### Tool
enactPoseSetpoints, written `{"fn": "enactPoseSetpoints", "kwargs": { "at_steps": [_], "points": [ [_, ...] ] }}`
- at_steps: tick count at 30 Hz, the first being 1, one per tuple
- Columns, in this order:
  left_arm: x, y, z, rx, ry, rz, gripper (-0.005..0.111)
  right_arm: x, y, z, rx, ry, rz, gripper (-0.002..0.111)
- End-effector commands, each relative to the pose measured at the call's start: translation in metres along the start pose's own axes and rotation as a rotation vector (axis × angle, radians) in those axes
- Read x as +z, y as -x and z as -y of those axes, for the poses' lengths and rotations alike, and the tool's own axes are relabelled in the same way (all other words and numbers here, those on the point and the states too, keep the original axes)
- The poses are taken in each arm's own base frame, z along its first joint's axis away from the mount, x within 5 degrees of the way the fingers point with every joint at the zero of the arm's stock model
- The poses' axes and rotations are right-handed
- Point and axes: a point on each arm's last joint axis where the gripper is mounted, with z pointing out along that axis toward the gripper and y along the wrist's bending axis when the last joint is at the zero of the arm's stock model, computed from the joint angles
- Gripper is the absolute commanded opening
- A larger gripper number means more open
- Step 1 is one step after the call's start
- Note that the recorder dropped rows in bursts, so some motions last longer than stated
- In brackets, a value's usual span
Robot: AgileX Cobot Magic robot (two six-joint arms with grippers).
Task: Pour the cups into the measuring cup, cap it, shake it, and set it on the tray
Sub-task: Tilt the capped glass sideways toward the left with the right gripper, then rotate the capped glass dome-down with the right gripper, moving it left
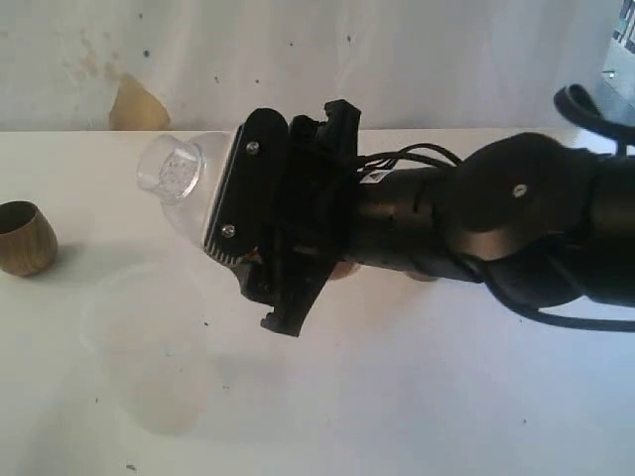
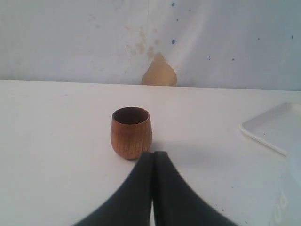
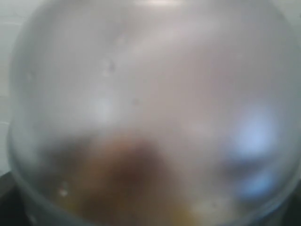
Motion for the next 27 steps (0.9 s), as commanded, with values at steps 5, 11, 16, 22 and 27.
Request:
{"fn": "enactPoseSetpoints", "kwargs": {
  "at_steps": [5, 11, 16, 22, 27],
  "points": [
    [0.000, -0.001, 0.000, 0.010, 0.003, 0.005, 0.000, 0.030, -0.018, 0.012, -0.272, -0.265, -0.166, 0.000],
    [0.000, -0.001, 0.000, 0.010, 0.003, 0.005, 0.000, 0.038, -0.014, 0.000, -0.416, -0.269, -0.195, 0.000],
    [0.000, -0.001, 0.000, 0.010, 0.003, 0.005, 0.000, 0.038, -0.006, -0.004, -0.511, -0.271, -0.153, 0.000],
    [0.000, -0.001, 0.000, 0.010, 0.003, 0.005, 0.000, 0.038, -0.001, -0.002, -0.628, -0.298, -0.118, 0.000],
    [0.000, -0.001, 0.000, 0.010, 0.003, 0.005, 0.000, 0.037, 0.002, 0.000, -0.691, -0.331, -0.102, 0.000]
  ]
}}
